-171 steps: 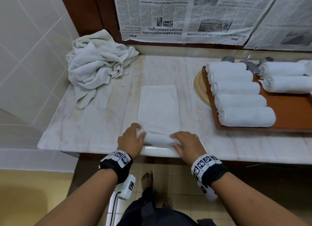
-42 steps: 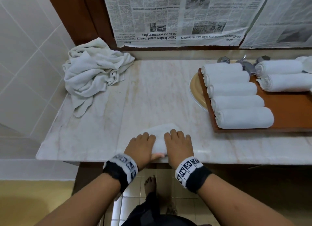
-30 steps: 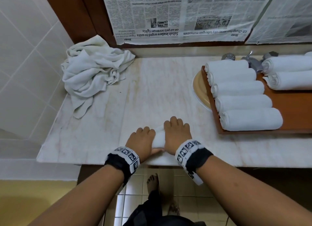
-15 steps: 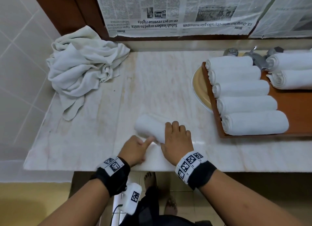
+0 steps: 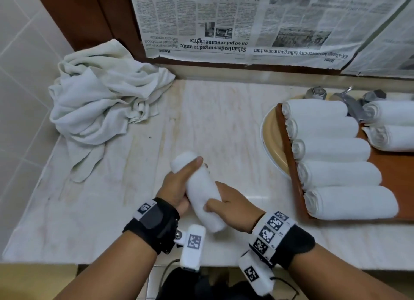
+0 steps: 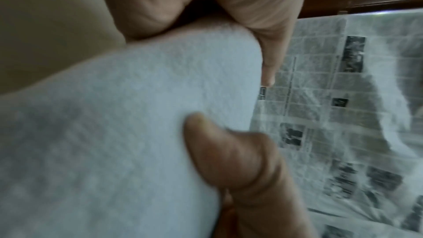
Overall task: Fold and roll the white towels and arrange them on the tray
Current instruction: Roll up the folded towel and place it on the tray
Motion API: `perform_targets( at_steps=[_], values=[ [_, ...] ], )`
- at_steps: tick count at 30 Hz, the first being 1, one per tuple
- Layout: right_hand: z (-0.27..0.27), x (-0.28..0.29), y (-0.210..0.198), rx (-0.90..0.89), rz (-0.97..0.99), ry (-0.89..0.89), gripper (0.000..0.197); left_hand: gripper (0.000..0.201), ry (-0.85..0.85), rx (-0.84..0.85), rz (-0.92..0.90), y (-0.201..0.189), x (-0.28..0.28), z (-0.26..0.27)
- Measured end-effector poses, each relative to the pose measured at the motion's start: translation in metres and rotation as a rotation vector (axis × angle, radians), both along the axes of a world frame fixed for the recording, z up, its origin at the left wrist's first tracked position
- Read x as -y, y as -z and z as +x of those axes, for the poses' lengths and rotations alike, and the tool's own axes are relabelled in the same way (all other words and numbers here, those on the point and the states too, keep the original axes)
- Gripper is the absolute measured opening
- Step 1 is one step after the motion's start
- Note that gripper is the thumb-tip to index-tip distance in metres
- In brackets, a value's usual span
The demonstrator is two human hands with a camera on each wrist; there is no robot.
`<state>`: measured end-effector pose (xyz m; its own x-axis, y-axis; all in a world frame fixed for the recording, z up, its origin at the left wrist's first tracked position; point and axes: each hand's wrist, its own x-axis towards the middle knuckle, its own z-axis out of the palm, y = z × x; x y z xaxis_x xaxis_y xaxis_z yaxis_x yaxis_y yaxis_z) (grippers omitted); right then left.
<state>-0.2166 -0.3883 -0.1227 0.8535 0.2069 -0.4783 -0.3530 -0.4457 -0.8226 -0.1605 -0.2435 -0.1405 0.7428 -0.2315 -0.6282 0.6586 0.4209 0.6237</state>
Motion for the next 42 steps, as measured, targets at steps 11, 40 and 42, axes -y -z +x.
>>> perform_targets(
  at_steps=[11,40,42],
  values=[
    [0.054,0.128,-0.090,0.098,0.027,-0.020,0.109,0.040,0.182,0.400,-0.284,-0.108,0.100,0.050],
    [-0.036,0.645,-0.012,0.184,-0.553,-0.175,0.083,0.070,0.662,0.774,1.253,-0.012,0.563,-0.089],
    [-0.043,0.658,-0.012,0.211,-0.495,-0.040,0.084,0.071,0.657,0.722,1.233,-0.010,0.564,-0.086]
  ],
)
